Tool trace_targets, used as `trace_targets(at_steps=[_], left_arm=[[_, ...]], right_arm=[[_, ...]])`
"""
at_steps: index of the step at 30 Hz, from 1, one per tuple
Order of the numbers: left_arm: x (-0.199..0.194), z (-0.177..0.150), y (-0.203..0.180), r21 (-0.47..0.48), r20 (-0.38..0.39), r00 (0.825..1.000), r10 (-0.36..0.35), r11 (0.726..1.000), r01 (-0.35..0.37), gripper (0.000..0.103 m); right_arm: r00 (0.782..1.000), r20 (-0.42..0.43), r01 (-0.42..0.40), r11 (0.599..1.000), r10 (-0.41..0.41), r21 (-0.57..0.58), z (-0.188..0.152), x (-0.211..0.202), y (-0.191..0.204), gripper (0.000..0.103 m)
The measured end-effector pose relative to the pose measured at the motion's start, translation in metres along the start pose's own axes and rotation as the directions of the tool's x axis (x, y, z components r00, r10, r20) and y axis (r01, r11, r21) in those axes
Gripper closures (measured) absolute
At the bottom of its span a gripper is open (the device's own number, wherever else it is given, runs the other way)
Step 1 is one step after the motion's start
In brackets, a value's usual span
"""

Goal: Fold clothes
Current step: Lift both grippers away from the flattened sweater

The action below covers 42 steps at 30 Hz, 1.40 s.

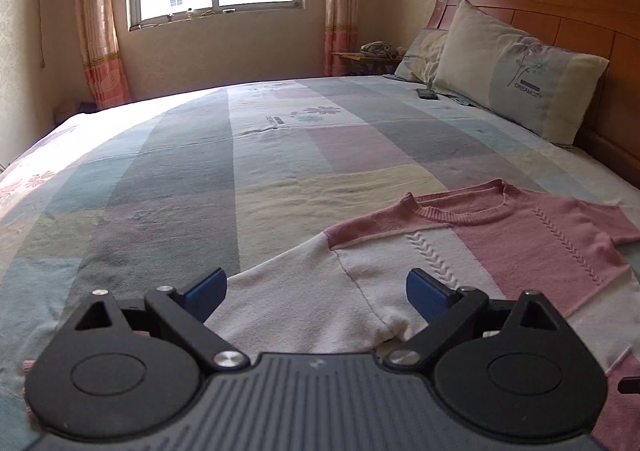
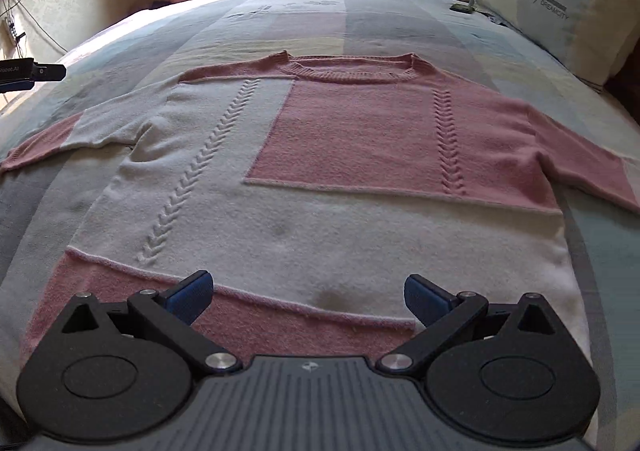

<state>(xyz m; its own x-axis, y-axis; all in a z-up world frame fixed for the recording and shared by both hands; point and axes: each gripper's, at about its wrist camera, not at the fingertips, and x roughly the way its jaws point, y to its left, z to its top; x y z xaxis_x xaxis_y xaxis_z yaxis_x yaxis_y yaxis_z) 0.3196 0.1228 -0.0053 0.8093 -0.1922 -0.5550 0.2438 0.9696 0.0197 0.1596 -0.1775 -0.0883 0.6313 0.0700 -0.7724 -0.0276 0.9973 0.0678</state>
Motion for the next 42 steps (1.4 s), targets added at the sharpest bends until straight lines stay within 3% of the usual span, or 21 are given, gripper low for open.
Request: trace_targets(at_steps=[3, 8, 14, 20, 22, 26, 37, 42], left_arm=[[-0.006, 0.001, -0.05, 0.103, 0.011, 0.994, -0.11, 0.989, 0.108, 0.007], [-0.023, -0.024, -0.119, 0.229, -0.031, 0.985, -0.172, 0.958, 0.175, 0.006], [-0.024, -0.076, -0.178, 0.248, -0.186, 0.97, -0.155, 0.948, 0.199, 0.006], [-0.036, -0.127, -0.201, 0.136, -0.315, 0.928, -0.199, 0.958, 0.252, 0.006], [-0.047, -0.141, -0.201, 0.103, -0.311, 0.935, -0.172, 0.972, 0.213, 0.006], [-0.075, -0.158, -0.201, 0.056, -0.323, 0.938, -0.125, 0.987, 0.15, 0.003], [-0.074, -0.105, -0.198, 0.005, -0.261, 0.96, -0.1, 0.994, 0.105, 0.003], [-0.034, -0.1, -0.197, 0.006, -0.244, 0.963, -0.118, 0.992, 0.123, 0.002]], right_arm=[[0.998, -0.042, 0.044, 0.998, -0.042, 0.047, -0.021, 0.001, -0.02, 0.0], [0.998, -0.025, 0.052, 0.998, -0.053, -0.025, -0.043, -0.002, -0.027, 0.0], [0.999, 0.045, -0.009, 0.995, 0.014, -0.098, -0.06, -0.013, -0.035, 0.0], [0.99, 0.08, -0.101, 0.982, 0.115, -0.161, -0.071, -0.024, -0.05, 0.0], [0.977, 0.137, -0.139, 0.976, 0.163, -0.17, -0.081, -0.027, -0.059, 0.0], [0.97, 0.166, -0.15, 0.974, 0.179, -0.172, -0.085, -0.028, -0.061, 0.0], [0.966, 0.168, -0.155, 0.96, 0.197, -0.234, -0.094, -0.034, -0.068, 0.0], [0.966, 0.167, -0.151, 0.957, 0.196, -0.249, -0.098, -0.037, -0.07, 0.0]])
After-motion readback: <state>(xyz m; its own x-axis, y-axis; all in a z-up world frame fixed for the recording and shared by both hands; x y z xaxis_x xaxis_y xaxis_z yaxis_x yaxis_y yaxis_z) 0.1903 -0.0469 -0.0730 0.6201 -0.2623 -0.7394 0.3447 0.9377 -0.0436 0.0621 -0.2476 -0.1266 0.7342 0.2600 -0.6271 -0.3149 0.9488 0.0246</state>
